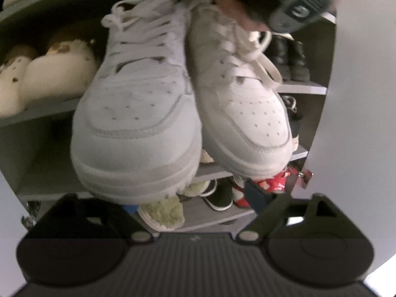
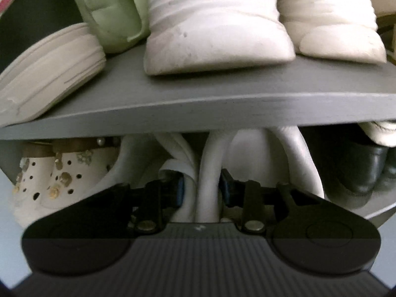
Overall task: Organize scattered shoes
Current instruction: 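Lower the sneakers onto the shelf and open the right gripper, then push the white sneakers deeper onto the shelf with the right gripper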
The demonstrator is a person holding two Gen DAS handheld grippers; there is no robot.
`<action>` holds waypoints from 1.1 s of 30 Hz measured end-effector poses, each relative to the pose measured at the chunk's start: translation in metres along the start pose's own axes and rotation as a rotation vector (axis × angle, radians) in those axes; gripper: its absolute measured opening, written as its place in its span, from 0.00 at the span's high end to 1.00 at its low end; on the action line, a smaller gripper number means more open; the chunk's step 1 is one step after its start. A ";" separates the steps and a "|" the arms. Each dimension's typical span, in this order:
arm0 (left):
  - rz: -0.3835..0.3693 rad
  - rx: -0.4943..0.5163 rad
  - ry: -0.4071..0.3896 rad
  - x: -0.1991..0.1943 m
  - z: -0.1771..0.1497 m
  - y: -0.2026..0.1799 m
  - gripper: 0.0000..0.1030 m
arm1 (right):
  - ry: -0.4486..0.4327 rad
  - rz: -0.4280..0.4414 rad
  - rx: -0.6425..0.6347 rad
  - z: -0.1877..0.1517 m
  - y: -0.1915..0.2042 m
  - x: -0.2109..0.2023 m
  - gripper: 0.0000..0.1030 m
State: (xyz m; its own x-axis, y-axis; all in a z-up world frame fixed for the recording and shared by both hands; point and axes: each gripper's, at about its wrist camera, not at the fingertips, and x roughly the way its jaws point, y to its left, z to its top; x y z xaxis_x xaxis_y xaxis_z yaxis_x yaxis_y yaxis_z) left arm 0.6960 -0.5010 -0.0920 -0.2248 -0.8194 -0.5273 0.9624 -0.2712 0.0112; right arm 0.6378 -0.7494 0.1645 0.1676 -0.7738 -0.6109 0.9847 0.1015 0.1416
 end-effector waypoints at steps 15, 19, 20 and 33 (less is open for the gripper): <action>0.007 -0.045 0.025 0.028 0.019 -0.028 0.07 | 0.016 0.014 -0.005 -0.011 -0.012 0.028 0.64; 0.010 -0.012 0.029 0.027 0.019 -0.025 0.08 | -0.003 0.053 0.020 -0.018 -0.023 0.027 0.61; 0.009 0.001 0.018 0.025 0.019 -0.024 0.08 | -0.015 0.065 0.021 -0.020 -0.025 0.025 0.59; -0.025 0.019 -0.044 0.016 0.046 -0.005 0.06 | -0.215 0.131 0.023 -0.076 -0.063 -0.036 0.32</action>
State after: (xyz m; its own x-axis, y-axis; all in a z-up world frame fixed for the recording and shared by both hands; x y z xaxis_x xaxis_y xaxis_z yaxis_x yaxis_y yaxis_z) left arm 0.6803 -0.5361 -0.0615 -0.2556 -0.8337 -0.4896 0.9535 -0.3011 0.0149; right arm 0.5731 -0.6808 0.1180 0.2776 -0.8705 -0.4065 0.9535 0.1977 0.2277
